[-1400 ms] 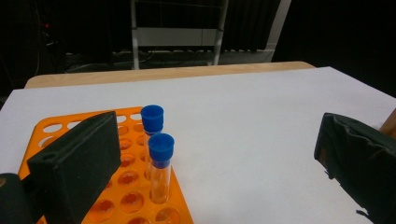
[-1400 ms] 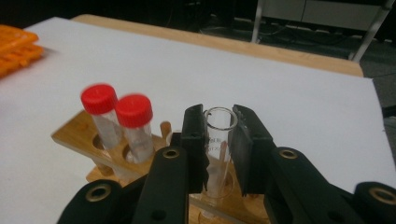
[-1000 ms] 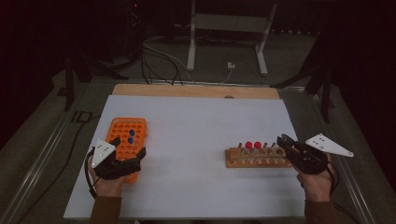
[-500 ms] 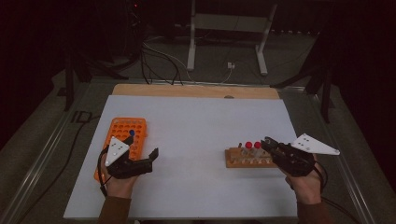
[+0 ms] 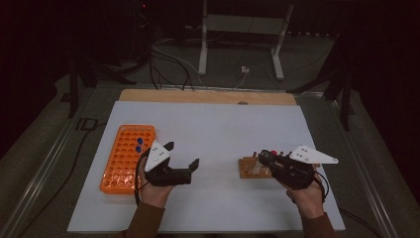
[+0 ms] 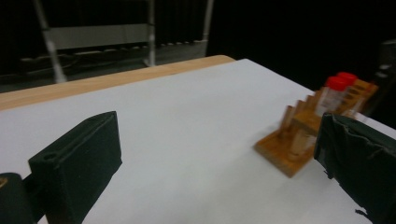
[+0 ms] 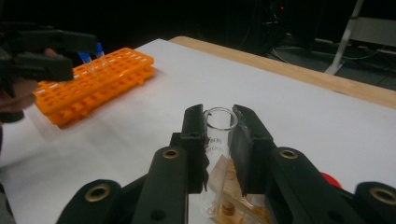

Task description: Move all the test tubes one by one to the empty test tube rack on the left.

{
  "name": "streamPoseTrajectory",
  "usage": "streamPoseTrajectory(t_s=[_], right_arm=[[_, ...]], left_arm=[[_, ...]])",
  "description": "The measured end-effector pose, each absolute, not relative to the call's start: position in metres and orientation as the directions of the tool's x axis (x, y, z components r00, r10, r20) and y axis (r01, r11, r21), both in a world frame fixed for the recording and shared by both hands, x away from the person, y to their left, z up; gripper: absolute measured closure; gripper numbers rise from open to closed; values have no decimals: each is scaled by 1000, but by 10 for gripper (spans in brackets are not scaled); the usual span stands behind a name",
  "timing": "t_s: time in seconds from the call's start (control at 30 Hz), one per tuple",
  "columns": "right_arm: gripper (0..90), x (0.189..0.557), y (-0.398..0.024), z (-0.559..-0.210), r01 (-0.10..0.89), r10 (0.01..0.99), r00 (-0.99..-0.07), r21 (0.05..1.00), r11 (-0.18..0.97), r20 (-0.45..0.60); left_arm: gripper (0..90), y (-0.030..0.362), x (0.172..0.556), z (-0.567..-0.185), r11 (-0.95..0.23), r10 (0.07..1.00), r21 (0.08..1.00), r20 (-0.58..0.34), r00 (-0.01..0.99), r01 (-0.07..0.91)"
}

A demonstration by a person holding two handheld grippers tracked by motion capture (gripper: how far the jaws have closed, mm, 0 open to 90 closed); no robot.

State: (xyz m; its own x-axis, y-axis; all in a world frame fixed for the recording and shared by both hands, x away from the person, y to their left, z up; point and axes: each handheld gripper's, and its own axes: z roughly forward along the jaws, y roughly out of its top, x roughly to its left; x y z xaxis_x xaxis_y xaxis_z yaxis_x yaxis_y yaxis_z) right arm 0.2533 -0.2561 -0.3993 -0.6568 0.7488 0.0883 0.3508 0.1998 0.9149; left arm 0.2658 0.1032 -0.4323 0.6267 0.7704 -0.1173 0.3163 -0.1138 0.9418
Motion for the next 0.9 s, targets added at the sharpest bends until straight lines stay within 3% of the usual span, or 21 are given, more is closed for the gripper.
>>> streamPoseTrajectory(t_s=[0.37,0.7,0.77,0.9], right_arm=[[758,255,-244,-405,362,728,-676,912,193,115],[758,255,-229,-414,372,708,-696,903,214,119],[758,254,-227,-414,369,704,-700,903,218,117],[758,253,-223,-416,370,696,-708,901,226,117]], left_arm=[[58,49,268,-444,-176,673,932,-121,730,317],[187,4,268,-450,-252,580,918,-111,807,307],[238,-2,267,-451,-272,574,912,-102,813,306],[447,-12,267,-453,-284,542,909,-110,833,304]])
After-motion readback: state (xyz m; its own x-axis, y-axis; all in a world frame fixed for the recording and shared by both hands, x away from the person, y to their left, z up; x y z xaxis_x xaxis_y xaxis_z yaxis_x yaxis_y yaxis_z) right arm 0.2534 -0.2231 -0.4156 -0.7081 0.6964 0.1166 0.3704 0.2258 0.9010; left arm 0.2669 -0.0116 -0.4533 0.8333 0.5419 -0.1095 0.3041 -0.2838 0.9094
